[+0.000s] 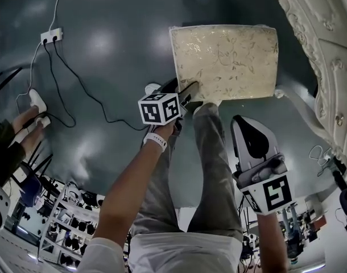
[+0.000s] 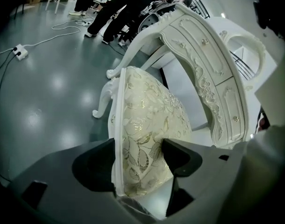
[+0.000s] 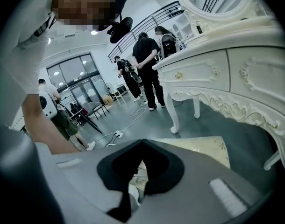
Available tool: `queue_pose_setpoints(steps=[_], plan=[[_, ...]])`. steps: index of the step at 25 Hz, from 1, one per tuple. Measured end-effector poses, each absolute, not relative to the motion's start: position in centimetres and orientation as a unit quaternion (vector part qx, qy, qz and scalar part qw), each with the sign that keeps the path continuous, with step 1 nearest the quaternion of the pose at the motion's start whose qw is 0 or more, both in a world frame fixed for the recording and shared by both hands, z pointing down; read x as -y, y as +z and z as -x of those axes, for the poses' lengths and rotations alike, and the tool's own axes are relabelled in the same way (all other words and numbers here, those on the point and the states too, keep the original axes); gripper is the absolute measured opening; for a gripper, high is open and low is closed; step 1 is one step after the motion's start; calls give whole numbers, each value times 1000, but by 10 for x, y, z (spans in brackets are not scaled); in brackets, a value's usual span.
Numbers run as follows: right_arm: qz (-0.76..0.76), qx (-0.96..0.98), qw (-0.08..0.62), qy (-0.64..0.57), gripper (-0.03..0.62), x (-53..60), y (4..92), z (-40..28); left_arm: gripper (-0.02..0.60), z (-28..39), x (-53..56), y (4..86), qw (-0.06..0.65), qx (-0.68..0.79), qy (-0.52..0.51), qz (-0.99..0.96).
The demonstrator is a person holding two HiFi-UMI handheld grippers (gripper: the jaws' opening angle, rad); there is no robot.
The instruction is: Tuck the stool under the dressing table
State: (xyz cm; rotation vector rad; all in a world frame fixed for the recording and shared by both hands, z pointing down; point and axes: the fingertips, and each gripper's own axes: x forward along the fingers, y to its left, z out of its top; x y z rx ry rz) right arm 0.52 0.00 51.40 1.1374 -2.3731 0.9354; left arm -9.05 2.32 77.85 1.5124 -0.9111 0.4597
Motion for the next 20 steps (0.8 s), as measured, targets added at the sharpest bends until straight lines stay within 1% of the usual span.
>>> queue_pose_setpoints(steps=[3, 6, 13, 20], plan=[[-406, 836, 168, 329, 11, 10, 513, -34, 325, 51, -6, 776, 617, 395, 189, -653], [-411, 833, 165, 330, 11, 14, 518, -48, 325, 26, 6, 779, 625, 397, 180, -648], [-429, 825, 153, 335, 11, 20, 519, -83, 322, -25, 32, 779, 632, 403, 162, -641], [-446, 817, 139, 339, 11, 24, 523, -111, 321, -62, 63, 778, 640, 402, 144, -639]])
